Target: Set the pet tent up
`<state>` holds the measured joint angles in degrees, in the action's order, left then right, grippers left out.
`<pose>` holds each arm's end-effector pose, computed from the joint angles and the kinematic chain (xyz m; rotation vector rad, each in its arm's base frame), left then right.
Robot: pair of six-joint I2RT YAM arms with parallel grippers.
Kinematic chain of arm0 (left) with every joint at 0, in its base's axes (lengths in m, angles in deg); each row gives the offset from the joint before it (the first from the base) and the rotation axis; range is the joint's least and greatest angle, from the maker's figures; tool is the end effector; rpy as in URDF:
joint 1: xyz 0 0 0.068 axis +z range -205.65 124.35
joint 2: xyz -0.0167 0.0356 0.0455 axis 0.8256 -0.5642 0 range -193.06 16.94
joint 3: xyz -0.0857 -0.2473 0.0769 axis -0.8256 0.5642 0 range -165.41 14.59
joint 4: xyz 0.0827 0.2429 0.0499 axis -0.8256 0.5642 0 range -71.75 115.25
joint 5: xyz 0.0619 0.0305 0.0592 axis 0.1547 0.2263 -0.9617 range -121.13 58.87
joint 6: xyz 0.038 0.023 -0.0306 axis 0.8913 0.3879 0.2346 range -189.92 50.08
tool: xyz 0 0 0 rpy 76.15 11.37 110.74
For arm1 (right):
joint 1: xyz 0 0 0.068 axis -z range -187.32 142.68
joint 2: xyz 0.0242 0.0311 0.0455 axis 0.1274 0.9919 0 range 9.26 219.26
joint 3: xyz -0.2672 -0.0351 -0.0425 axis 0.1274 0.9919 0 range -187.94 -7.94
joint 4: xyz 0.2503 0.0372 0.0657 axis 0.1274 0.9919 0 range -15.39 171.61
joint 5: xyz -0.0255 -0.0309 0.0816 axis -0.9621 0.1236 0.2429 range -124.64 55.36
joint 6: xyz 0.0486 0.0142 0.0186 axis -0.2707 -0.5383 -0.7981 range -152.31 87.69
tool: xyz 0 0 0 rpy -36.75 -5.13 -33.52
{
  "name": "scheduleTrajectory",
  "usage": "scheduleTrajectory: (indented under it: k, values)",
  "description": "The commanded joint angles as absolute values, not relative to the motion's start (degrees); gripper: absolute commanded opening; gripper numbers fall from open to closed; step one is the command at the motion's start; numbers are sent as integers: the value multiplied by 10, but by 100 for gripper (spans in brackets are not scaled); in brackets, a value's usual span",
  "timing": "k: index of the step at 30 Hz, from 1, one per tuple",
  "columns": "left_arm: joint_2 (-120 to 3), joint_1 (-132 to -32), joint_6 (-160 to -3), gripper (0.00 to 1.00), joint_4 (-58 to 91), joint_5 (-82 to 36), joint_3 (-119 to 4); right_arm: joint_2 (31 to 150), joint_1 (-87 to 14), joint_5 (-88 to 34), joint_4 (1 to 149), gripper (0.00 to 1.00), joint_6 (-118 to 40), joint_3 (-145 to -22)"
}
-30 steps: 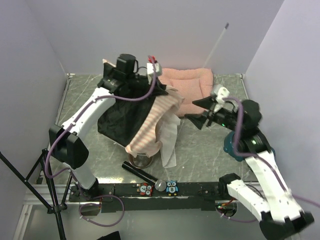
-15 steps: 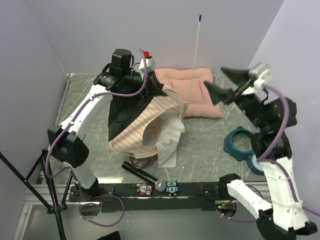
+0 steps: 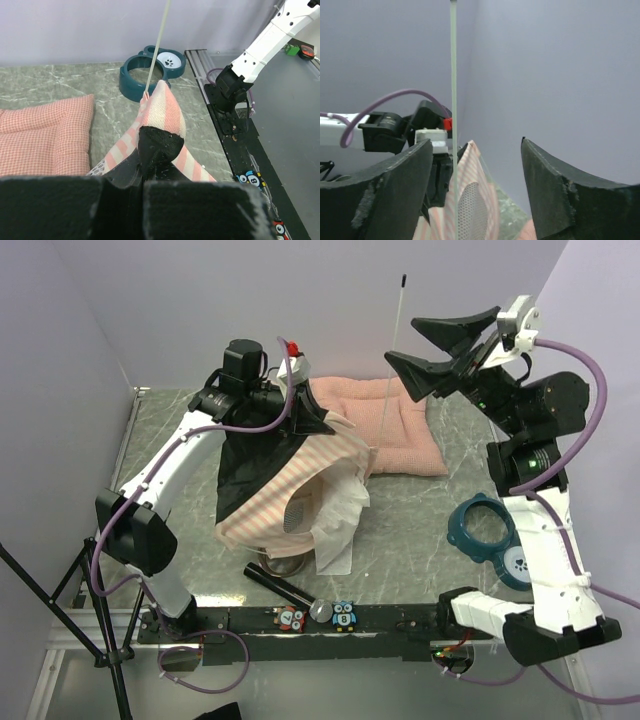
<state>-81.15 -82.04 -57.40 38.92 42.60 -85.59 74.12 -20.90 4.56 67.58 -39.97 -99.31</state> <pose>0.3246 -0.1992 0.4169 1.3796 1.2517 -1.3628 0.1744 0.0653 0.5718 -0.6859 0.9262 0.6659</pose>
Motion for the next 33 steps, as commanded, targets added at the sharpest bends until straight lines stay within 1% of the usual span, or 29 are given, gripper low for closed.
scheduleTrajectory:
  k: [1,4,6,9,10,12,13,15,16,18,19,20,22,24,25,27,28,30,33]
  values:
    - [-782,-823,-576,1,364,453,-857,768,-207,90,601,72,-441,-1058]
    - [-784,-823,-574,1,368,451,-859,795,-209,97,579,65,-455,-1101]
    - [-785,-823,-576,1,366,447,-858,816,-210,105,576,56,-466,-1127]
    - [-784,-823,-579,1,359,443,-859,833,-212,116,574,46,-482,-1146]
    - [-784,-823,-581,1,358,442,-860,834,-212,119,574,41,-484,-1146]
    - [-784,-823,-583,1,356,441,-861,836,-212,123,575,26,-491,-1145]
    - [-784,-823,-586,1,352,441,-861,838,-212,128,576,22,-493,-1145]
    - [-783,-823,-598,1,342,441,-859,840,-212,140,583,24,-500,-1145]
    - [-783,-823,-602,1,335,443,-859,841,-212,143,588,23,-502,-1145]
    - [-783,-823,-609,1,326,445,-860,842,-212,146,602,12,-509,-1144]
    - [-783,-822,-616,1,318,445,-860,843,-212,146,612,4,-513,-1141]
    - [-781,-822,-626,1,312,447,-860,844,-212,148,626,0,-516,-1140]
    - [-778,-821,-642,1,294,452,-862,841,-212,148,662,0,-510,-1137]
    - [-773,-818,-680,1,254,459,-859,839,-210,136,736,0,-491,-1141]
    - [-768,-814,-745,1,215,464,-850,839,-209,134,786,0,-477,-1145]
    - [-758,-802,-861,1,84,472,-822,836,-204,141,885,0,-455,-1135]
    - [-754,-796,-934,1,-27,474,-806,832,-203,147,921,0,-438,-1120]
    - [-757,-785,-1067,1,-191,474,-781,818,-202,149,997,0,-408,-1084]
    - [-783,-774,-1245,1,-372,476,-788,807,-202,162,1097,0,-367,-1038]
